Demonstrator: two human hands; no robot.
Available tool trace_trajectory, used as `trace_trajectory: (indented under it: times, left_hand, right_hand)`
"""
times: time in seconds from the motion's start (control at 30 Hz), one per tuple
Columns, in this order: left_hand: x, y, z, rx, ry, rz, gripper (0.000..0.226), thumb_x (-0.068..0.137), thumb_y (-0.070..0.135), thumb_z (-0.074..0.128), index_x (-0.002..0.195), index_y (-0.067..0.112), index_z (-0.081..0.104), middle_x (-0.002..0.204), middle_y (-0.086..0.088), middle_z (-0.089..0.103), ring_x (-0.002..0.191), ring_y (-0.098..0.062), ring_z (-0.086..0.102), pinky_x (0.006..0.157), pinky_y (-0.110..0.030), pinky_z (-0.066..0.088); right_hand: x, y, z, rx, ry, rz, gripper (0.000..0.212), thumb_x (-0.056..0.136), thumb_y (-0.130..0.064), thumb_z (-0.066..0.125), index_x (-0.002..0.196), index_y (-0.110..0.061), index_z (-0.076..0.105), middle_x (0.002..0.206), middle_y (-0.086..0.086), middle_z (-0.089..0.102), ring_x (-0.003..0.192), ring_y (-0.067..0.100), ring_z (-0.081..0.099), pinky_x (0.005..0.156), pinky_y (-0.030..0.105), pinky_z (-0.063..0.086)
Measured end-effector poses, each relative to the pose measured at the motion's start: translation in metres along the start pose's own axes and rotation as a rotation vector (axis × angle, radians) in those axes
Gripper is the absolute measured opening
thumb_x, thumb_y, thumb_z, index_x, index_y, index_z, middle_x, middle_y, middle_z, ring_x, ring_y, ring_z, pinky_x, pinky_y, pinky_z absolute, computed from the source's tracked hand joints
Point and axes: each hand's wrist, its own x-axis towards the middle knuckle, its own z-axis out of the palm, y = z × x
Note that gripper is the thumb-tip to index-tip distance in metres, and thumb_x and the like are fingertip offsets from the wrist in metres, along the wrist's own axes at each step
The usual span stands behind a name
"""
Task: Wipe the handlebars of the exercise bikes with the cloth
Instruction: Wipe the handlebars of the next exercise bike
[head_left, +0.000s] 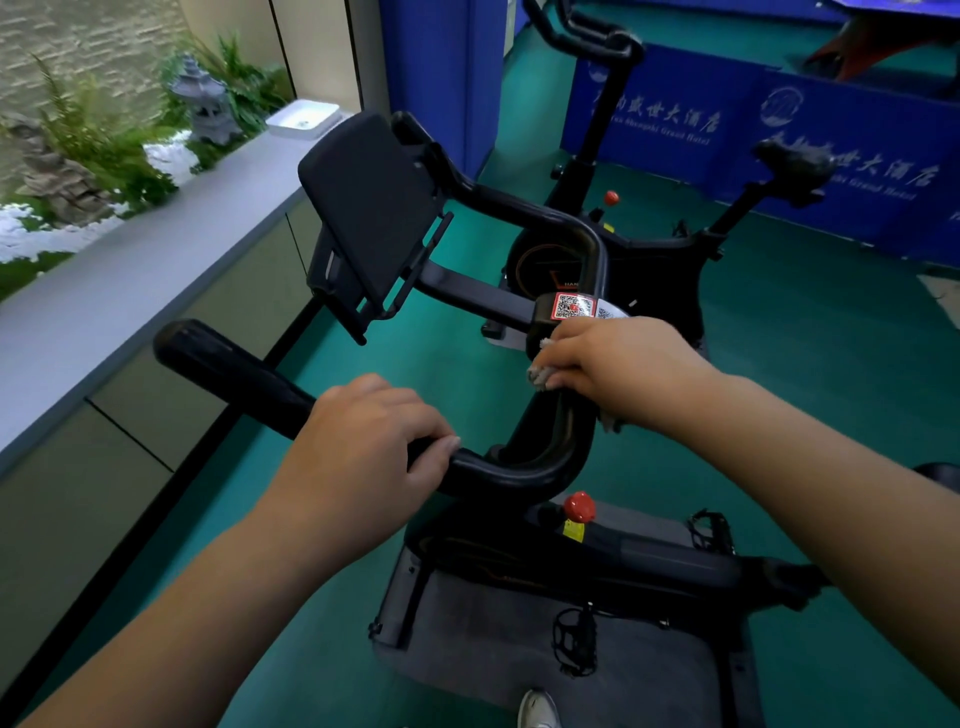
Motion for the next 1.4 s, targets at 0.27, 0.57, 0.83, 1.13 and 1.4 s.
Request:
trace_trajectory:
  times: [0.27, 0.57, 0.83, 1.13, 1.4]
  left_hand:
    - [-0.002, -0.001, -0.001, -0.006, -0.001, 0.018, 0.036, 0.083, 0.048, 0.038, 0.077, 0.031, 0.069, 0.070, 0.017, 0.060, 0.073, -0.013, 0.050, 0.070, -0.038, 0.046]
    - [-0.010, -0.011, -0.008, 0.011, 0.016, 0.106, 0.029, 0.084, 0.042, 0.044, 0.086, 0.031, 0.072, 0.078, 0.020, 0.067, 0.076, -0.012, 0.054, 0.071, -0.039, 0.048]
    - [-0.023, -0.031, -0.023, 0.098, 0.169, 0.077, 0.026, 0.084, 0.035, 0.049, 0.089, 0.026, 0.074, 0.090, 0.016, 0.070, 0.087, -0.018, 0.057, 0.080, -0.041, 0.044]
    - [-0.021, -0.067, -0.059, 0.195, 0.398, -0.066, 0.020, 0.085, 0.024, 0.056, 0.092, 0.020, 0.074, 0.099, 0.004, 0.071, 0.094, -0.024, 0.056, 0.084, -0.048, 0.044]
    - [-0.032, -0.091, -0.085, 0.138, 0.264, -0.190, 0.024, 0.090, 0.028, 0.057, 0.111, 0.025, 0.067, 0.112, 0.005, 0.067, 0.103, -0.022, 0.058, 0.089, -0.041, 0.043]
  right_hand:
    - [-0.022, -0.038, -0.005, 0.279, -0.261, -0.055, 0.022, 0.088, -0.048, 0.055, 0.107, -0.041, 0.066, 0.110, -0.016, 0.066, 0.103, 0.008, 0.060, 0.091, 0.031, 0.048]
    - [-0.014, -0.036, -0.017, 0.130, -0.172, 0.121, 0.022, 0.089, -0.047, 0.054, 0.107, -0.043, 0.066, 0.111, -0.015, 0.065, 0.101, 0.010, 0.061, 0.083, 0.029, 0.050]
    - [-0.031, -0.097, -0.014, 0.397, -0.176, 0.291, 0.030, 0.094, -0.044, 0.048, 0.103, -0.025, 0.070, 0.099, -0.001, 0.070, 0.096, 0.022, 0.061, 0.079, 0.028, 0.048]
    - [-0.004, -0.143, -0.011, 0.591, 0.019, 0.341, 0.033, 0.095, -0.042, 0.050, 0.094, -0.016, 0.070, 0.096, 0.000, 0.071, 0.088, 0.019, 0.063, 0.077, 0.030, 0.050]
    - [0.047, -0.196, -0.020, 0.760, 0.174, 0.255, 0.030, 0.095, -0.034, 0.052, 0.076, -0.017, 0.066, 0.065, -0.007, 0.060, 0.062, 0.009, 0.052, 0.056, 0.025, 0.040]
